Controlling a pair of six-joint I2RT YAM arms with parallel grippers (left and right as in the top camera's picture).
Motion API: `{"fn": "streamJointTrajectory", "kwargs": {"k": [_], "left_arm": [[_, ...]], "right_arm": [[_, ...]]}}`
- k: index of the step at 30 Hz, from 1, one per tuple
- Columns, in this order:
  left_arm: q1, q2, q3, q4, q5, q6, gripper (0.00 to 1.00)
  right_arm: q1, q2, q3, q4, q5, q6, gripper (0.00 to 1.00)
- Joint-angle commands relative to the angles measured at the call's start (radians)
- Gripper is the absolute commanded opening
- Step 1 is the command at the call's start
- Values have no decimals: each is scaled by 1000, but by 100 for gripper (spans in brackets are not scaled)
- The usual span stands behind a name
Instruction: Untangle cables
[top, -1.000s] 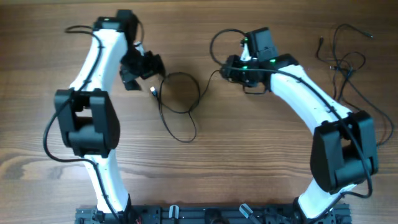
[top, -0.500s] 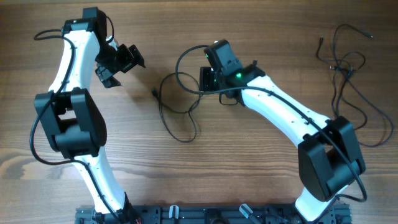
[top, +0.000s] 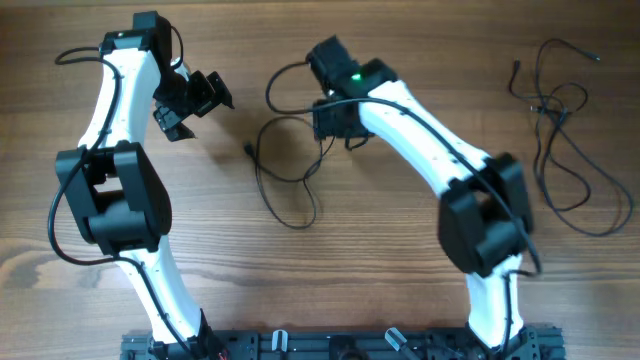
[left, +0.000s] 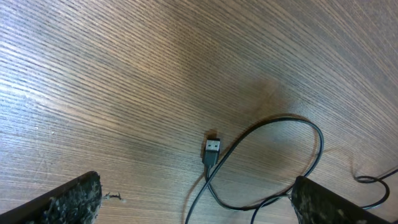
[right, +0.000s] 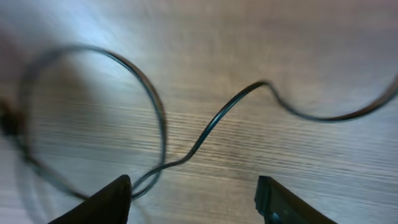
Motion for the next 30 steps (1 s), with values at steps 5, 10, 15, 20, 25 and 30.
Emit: {"fn": "streamJointTrajectory", "kwargs": {"k": [5,10,15,20,25,30], "left_arm": [[-2,-17,17,1,8,-2,100],[-2,-17,17,0,8,-2,100],[-2,-17,17,0,8,-2,100],[-2,-17,17,0,8,-2,100],[-2,-17,17,1,8,-2,100],[-2,-17,17,0,8,-2,100]], "right_arm": [[13,118,0,147,-43,-5,47],[58,148,0,247,24,-248,4],[95,148,-16,362,72,-461,7],[98,148,-27,416,73,-474,17],[93,149,-27,418,113,-499,38],[88,151,-31,428,113,-529,48]]}}
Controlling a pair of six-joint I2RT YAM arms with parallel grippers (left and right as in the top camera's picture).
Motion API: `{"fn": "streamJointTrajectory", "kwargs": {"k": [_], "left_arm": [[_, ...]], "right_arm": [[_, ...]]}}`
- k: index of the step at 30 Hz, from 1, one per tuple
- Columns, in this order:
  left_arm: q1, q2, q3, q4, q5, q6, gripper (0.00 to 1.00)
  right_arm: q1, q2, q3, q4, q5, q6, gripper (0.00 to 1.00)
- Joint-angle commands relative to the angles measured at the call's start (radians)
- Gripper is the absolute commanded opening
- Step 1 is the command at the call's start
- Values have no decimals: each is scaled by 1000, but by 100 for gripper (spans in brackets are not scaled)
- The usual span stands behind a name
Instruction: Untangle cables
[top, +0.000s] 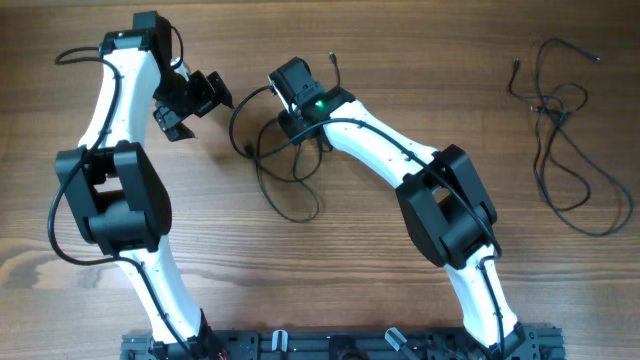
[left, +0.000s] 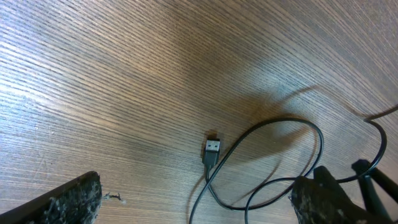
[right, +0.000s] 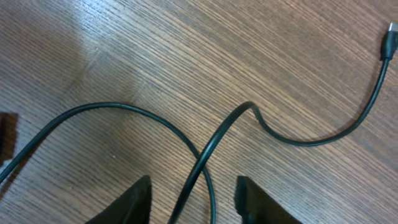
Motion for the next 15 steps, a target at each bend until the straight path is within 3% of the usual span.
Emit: {"fn": "streamJointTrajectory", "kwargs": {"k": [1,5,9,11,13,14,15], "left_arm": [[-2,-17,17,0,8,-2,100],[-2,-17,17,0,8,-2,100],[-2,-17,17,1,8,-2,100],[-2,-17,17,0,8,-2,100],[-2,-17,17,0,8,-2,100],[-2,-17,17,0,8,-2,100],[-2,-17,17,0,8,-2,100]], "right_arm": [[-10,29,-15,16,24,-67,50],[-12,61,-15,41,23,-104,59],[-27,119,-15,51,19,-119,58],[-36,120,-15,50,19,-119,48],[-43,120,-15,48,-20,-146,13],[-44,120,-15,44,-35,-157,5],[-44,120,-15,41,-37,-157,5]]}}
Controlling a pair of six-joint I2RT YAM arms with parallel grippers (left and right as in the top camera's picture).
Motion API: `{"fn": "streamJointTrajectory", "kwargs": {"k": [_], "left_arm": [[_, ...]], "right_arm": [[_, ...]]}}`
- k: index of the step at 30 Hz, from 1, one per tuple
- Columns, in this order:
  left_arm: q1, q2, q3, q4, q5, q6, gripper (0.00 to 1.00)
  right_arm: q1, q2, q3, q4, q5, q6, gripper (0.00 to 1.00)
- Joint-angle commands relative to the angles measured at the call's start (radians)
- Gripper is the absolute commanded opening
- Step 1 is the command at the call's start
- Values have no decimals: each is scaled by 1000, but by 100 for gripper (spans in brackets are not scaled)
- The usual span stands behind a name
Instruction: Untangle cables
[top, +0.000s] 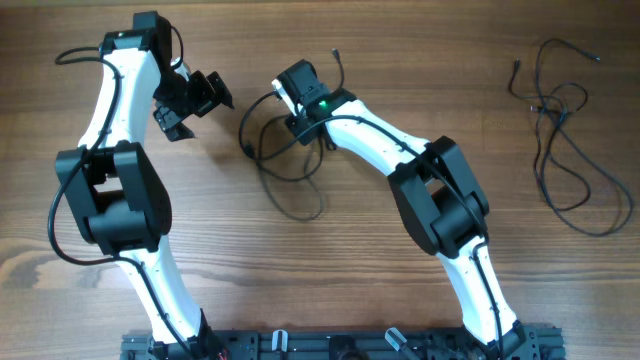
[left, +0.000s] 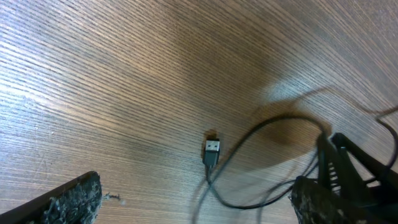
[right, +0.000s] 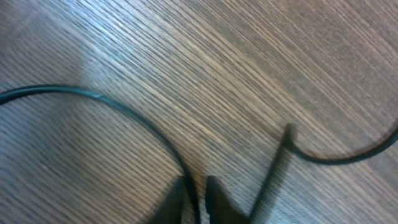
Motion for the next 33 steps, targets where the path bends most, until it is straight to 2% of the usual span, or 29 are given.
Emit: {"fn": "streamJointTrajectory", "kwargs": {"k": [1,7,11,15,16,17,20,23,24,26,27,33], "left_arm": [[-2,-17,17,1,8,-2,100],[-2,-17,17,1,8,-2,100],[-2,-17,17,1,8,-2,100],[-2,-17,17,1,8,-2,100],[-2,-17,17,0,8,-2,100],[-2,-17,17,0,8,-2,100],[-2,-17,17,0,8,-2,100],[-2,-17,17,0,8,-2,100],[-2,-17,17,0,8,-2,100],[-2,-17,17,1,8,-2,100],[-2,-17,17,0,8,-2,100],[-2,-17,17,0,8,-2,100]], "right_arm": [[-7,43,-14,-21,-33,-34,4],[-8,39,40,-211,-151,-5,5],[-7,39,69,-379,-236,11,17],[-7,39,69,-391,-233,59,29],[-7,39,69,-385,-233,60,92],[-7,39,69,-383,-233,59,93],[-7,39,70,-383,-233,59,73],[-7,39,70,-385,-233,60,65],[-7,39,70,-384,-233,60,59],[-7,39,70,-388,-233,59,19],[-8,39,70,-391,-233,60,4],[-14,-26,113,-449,-237,58,4]]}}
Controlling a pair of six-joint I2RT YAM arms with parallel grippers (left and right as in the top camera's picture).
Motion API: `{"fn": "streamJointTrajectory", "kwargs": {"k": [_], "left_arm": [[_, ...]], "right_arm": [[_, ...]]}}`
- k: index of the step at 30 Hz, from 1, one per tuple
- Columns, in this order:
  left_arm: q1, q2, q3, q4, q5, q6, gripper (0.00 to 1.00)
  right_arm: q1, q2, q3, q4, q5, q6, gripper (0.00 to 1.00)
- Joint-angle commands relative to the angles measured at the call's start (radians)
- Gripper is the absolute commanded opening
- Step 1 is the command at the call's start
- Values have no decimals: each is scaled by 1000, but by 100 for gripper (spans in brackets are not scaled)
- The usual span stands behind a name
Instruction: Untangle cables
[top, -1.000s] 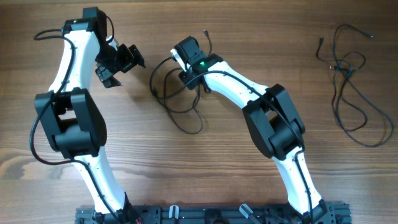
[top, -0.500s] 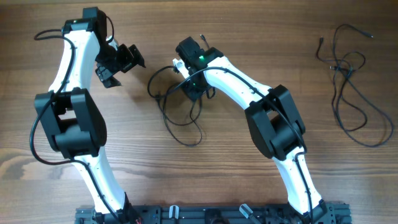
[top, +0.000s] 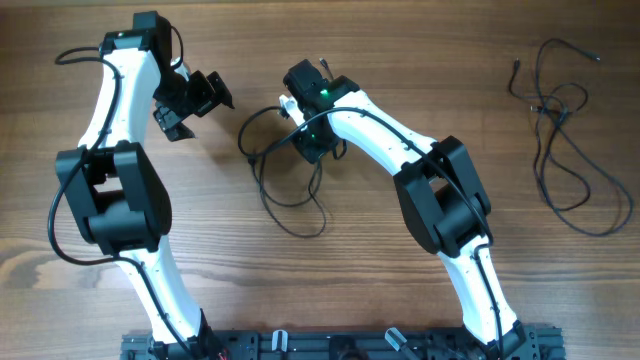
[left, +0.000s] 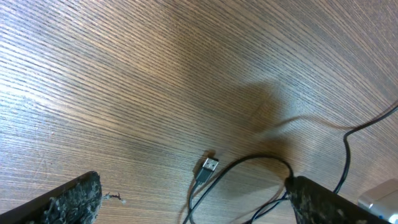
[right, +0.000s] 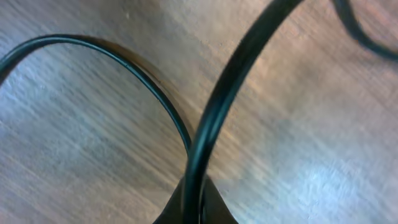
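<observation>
A black cable (top: 268, 203) lies in loops on the wooden table left of centre. My right gripper (top: 318, 150) is shut on one strand of it. In the right wrist view that strand (right: 216, 106) rises out of the closed right gripper (right: 194, 200), above another loop lying on the wood. The cable's USB plug (left: 210, 165) shows in the left wrist view, on the table between the fingers of my open left gripper (left: 193, 190). Overhead, the left gripper (top: 205, 100) hangs left of the cable, holding nothing.
A second tangle of thin black cable (top: 560, 140) lies at the far right of the table. The right arm reaches across the table's middle to the loops. The rail of the arm bases runs along the near edge.
My right gripper has gone from almost shut around the strand to fully shut on it, and the strand now stands up off the table. The loop and USB plug have shifted slightly. The left arm is unchanged.
My right gripper first hovered open over the cable, right of the loops. It was then further left, open over a crossing of strands, and later narrowed around one strand. Now it holds that strand raised. The left gripper stayed open in place throughout.
</observation>
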Motion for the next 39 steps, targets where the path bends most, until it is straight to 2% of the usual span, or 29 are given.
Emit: {"fn": "streamJointTrajectory", "kwargs": {"k": [1,13,17,20,24,27,33,39], "left_arm": [[-2,-17,17,0,8,-2,100],[-2,-17,17,1,8,-2,100],[-2,-17,17,1,8,-2,100],[-2,-17,17,1,8,-2,100],[-2,-17,17,1,8,-2,100],[-2,-17,17,1,8,-2,100],[-2,-17,17,0,8,-2,100],[-2,-17,17,0,8,-2,100]], "right_arm": [[-7,-47,30,-41,-17,4,4],[-23,-411,35,-8,0,-18,4],[-65,-481,35,-2,119,-27,4],[-122,-518,35,5,163,-116,4],[-213,-541,35,54,288,-138,4],[-299,-541,34,68,310,-129,4],[-476,-512,30,68,260,-67,4],[-599,-400,29,21,145,-40,4]]}}
